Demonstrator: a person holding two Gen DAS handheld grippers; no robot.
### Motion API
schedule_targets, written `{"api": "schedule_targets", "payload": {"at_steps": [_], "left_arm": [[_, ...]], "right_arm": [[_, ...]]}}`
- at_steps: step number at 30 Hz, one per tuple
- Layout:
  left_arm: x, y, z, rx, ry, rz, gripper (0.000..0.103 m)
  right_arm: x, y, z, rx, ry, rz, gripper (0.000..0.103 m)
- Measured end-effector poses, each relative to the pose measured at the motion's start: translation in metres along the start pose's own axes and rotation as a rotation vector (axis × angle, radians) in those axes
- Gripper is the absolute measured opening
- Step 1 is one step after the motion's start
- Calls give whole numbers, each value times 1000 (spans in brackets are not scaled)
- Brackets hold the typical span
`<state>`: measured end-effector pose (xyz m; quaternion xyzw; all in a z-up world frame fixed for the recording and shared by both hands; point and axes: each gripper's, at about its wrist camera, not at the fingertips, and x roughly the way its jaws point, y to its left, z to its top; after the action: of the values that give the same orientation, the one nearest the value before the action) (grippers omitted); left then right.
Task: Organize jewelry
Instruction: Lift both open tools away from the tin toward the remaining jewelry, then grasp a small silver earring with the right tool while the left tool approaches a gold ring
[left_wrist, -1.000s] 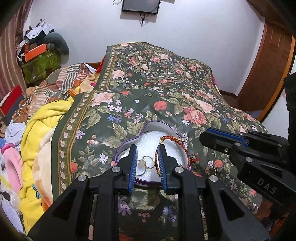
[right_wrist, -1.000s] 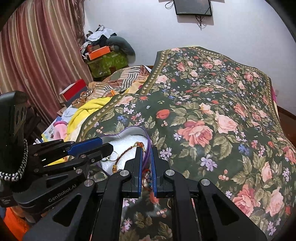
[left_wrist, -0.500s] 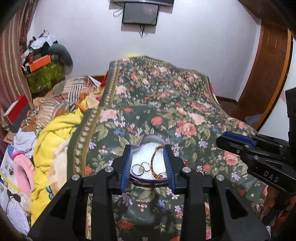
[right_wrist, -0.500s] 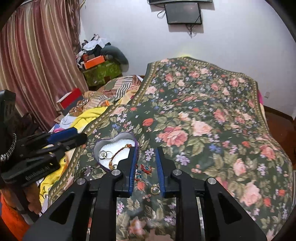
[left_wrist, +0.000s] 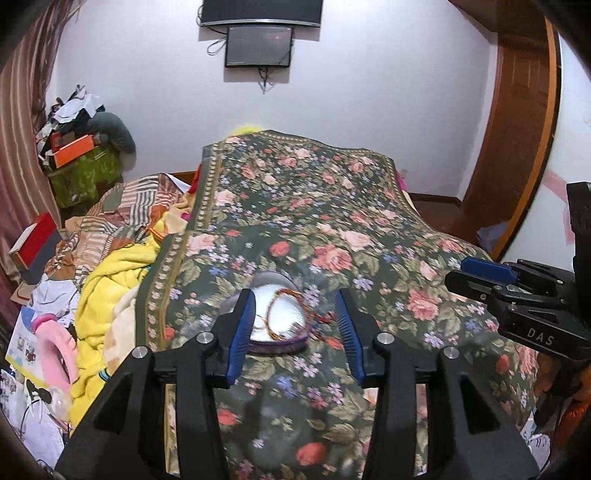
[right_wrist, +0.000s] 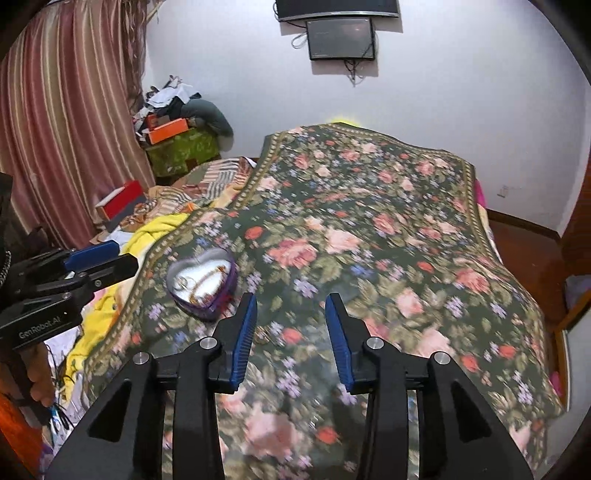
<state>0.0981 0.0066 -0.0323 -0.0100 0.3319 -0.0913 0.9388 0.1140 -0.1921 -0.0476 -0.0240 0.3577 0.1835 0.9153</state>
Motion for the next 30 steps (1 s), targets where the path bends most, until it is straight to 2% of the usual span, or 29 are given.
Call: {"api": "schedule_targets", "payload": {"at_steps": [7, 15, 27, 30], "left_arm": [[11, -18, -14, 1, 60, -48, 47], [25, -32, -32, 19, 126, -65, 47], [52, -33, -53, 15, 209, -74, 47], [56, -32, -55, 10, 221, -75, 47]], "right_arm": [[1, -22, -25, 41, 63, -31, 36], [28, -26, -61, 71, 185, -1, 36], [51, -21, -78, 48, 226, 27, 36], [55, -23, -81, 55, 243, 32, 31]]}}
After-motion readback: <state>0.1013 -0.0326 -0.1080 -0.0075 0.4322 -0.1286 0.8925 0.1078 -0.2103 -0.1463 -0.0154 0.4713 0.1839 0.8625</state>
